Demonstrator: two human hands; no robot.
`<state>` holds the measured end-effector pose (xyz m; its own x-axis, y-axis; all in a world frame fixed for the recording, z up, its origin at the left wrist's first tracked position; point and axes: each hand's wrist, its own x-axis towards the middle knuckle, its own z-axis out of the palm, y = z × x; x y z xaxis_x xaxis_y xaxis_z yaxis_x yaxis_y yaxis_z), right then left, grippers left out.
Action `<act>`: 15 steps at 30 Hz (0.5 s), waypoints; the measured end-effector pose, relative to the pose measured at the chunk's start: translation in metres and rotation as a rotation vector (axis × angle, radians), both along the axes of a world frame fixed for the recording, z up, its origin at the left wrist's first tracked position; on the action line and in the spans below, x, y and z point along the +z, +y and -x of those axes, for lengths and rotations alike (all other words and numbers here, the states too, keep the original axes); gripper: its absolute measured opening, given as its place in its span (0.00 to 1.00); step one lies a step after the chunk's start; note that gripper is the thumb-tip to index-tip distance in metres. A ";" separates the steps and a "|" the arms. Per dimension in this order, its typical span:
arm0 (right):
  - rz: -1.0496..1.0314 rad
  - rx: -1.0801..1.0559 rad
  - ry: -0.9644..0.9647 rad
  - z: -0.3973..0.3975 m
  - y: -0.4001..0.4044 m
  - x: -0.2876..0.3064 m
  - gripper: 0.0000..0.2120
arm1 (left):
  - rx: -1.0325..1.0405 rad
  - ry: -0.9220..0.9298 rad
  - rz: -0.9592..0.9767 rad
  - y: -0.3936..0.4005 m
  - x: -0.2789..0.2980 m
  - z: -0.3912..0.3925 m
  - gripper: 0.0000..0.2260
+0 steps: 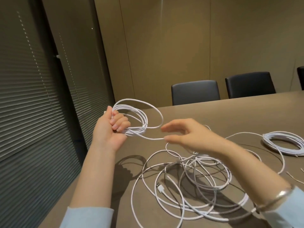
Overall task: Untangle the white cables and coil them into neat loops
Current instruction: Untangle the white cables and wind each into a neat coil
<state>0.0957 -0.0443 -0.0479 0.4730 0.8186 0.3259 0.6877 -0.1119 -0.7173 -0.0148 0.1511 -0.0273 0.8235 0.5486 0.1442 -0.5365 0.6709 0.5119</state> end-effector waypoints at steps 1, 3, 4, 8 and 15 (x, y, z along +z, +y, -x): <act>-0.017 0.028 -0.023 0.010 0.006 -0.004 0.14 | -0.014 0.004 -0.004 -0.002 0.000 -0.001 0.20; -0.141 -0.009 -0.032 0.025 0.019 -0.010 0.15 | -0.047 0.026 -0.023 -0.006 0.000 -0.002 0.19; -0.247 -0.061 -0.001 0.029 0.023 -0.011 0.17 | -0.074 0.041 -0.037 -0.008 0.000 -0.003 0.19; -0.657 -0.287 0.264 0.020 0.020 -0.006 0.27 | -0.260 0.084 -0.122 -0.012 0.000 -0.001 0.19; -0.691 -0.007 0.178 0.018 0.010 0.001 0.22 | -0.326 0.116 -0.191 -0.026 0.002 -0.007 0.16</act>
